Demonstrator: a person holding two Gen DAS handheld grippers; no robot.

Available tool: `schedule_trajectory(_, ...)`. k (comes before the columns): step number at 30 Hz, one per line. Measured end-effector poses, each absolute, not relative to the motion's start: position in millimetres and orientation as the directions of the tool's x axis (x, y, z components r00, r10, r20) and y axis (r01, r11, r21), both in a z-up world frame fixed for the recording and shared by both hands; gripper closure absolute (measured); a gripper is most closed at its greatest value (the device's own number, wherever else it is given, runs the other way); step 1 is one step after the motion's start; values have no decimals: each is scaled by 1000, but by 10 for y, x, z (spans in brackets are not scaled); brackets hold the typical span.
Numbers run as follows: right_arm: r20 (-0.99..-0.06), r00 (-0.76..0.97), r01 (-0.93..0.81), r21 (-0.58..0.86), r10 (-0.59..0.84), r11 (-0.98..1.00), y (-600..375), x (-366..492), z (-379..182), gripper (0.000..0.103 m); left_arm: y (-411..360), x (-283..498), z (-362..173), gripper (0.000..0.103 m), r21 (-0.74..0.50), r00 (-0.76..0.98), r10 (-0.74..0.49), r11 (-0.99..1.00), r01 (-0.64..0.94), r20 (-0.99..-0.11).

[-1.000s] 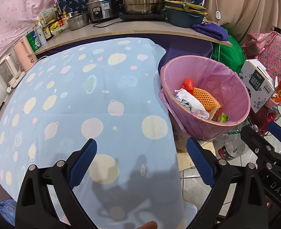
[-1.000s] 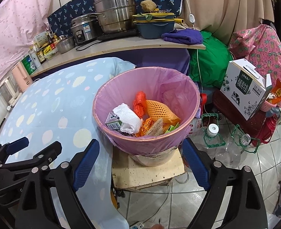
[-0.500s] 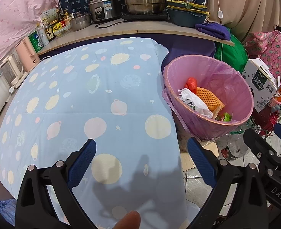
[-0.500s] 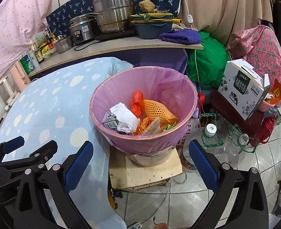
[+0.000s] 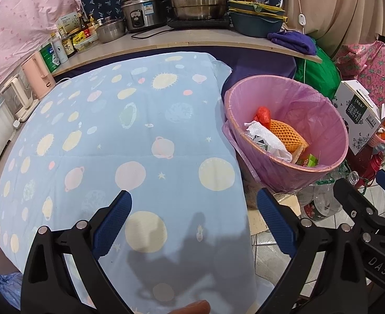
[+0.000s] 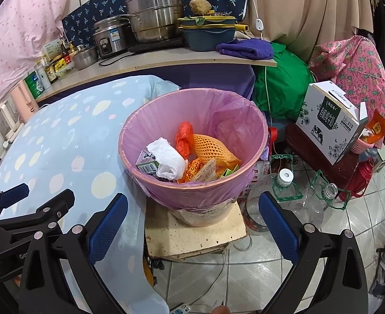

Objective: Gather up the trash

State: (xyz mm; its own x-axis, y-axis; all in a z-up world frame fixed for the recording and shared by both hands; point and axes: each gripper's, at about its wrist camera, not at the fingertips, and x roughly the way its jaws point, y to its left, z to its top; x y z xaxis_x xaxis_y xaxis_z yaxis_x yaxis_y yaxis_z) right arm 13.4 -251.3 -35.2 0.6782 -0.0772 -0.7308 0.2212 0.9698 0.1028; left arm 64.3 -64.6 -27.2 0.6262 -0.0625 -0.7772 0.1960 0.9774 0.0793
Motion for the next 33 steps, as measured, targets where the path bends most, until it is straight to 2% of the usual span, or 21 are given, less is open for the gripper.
schedule_trajectory(33, -743, 663, 236, 89, -93, 968, -2516, 119, -420, 6, -632, 640, -330, 12, 70, 605, -66, 978, 199, -794)
